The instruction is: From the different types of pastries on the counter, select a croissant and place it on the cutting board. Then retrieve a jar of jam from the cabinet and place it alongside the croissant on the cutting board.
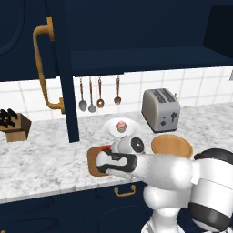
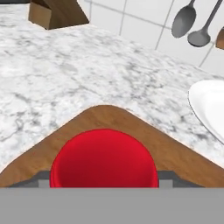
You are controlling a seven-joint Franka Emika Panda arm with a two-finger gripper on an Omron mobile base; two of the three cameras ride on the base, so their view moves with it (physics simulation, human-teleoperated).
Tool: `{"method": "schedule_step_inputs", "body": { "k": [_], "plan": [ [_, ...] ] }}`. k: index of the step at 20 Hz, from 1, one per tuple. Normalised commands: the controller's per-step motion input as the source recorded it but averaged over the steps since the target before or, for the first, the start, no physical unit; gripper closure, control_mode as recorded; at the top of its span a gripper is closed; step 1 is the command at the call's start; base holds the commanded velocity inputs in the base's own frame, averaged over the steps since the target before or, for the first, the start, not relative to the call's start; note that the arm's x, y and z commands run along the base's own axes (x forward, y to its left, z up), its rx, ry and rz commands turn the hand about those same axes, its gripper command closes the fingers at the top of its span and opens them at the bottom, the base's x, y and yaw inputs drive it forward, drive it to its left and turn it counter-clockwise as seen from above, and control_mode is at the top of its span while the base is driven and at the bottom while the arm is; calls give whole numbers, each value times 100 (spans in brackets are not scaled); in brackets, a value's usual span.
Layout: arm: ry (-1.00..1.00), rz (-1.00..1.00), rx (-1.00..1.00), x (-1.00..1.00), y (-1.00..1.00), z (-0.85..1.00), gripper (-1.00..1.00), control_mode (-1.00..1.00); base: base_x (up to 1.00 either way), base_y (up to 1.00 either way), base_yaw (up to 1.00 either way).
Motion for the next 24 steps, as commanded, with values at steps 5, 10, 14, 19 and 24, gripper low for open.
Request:
{"method": "schedule_step_inputs", "body": {
  "k": [5,10,14,19,24],
  "plan": [
    [-10,-1,8,28,-33,-77,100,-100,0,0,0],
    [-11,0,11,10,-26,-70,-100,-100,0,0,0],
    [-13,0,18,-30,-38,-14,-100,-100,0,0,0],
    [-4,-5,19,-56,-33,35,-100,-100,0,0,0],
    [0,-8,21,-42,-33,50,-100,-100,0,0,0]
  ]
}}
